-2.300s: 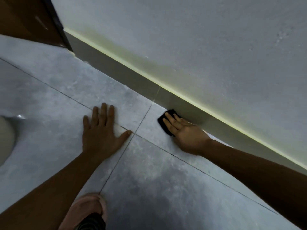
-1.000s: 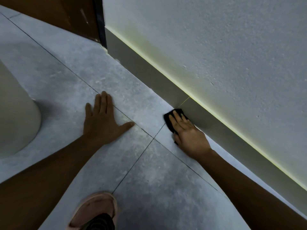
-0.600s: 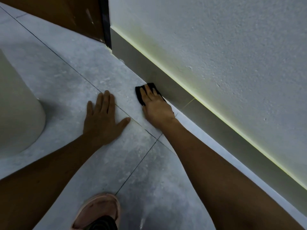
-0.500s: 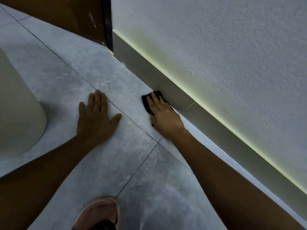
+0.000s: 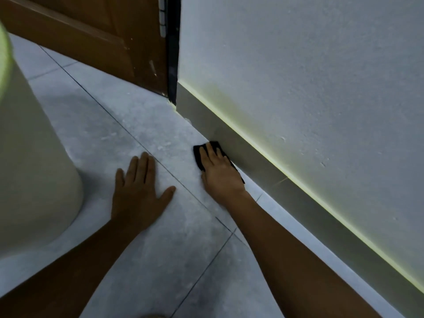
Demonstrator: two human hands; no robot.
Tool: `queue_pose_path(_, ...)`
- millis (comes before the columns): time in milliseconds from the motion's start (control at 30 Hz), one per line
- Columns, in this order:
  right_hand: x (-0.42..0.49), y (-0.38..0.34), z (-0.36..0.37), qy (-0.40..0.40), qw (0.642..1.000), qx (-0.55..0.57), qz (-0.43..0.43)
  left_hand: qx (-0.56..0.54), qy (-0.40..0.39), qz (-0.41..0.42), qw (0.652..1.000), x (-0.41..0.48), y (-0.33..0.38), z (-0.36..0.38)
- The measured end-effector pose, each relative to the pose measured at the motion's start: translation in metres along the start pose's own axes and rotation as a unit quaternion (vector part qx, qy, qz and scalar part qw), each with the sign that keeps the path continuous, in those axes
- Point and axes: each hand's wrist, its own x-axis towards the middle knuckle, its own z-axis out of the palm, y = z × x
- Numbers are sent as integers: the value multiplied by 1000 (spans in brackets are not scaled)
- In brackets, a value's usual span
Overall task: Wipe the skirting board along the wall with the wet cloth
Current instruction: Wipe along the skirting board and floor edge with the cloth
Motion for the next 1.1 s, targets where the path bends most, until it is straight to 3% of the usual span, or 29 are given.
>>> queue_pose_path(133, 15, -7, 1, 0, 1000, -3, -11, 1, 10, -4, 1000, 4, -4, -3)
queue_pose_path(267, -29, 21, 8, 46, 998, -6, -30, -30, 21, -50, 998, 9, -17, -5)
queue_pose_path(400, -65, 39, 13, 55, 998, -24, -8, -23, 35, -28, 999, 6, -22, -4)
queue_pose_path(633, 21, 0, 0, 41, 998, 2, -57, -8, 44, -34, 998, 4, -22, -3)
queue_pose_path(833, 105, -52, -10, 22, 999, 8, -37, -5, 42, -33, 999, 5, -23, 0)
queue_pose_path(1100, 39, -18, 0, 48, 998, 22, -41, -13, 45, -42, 998, 8, -20, 1)
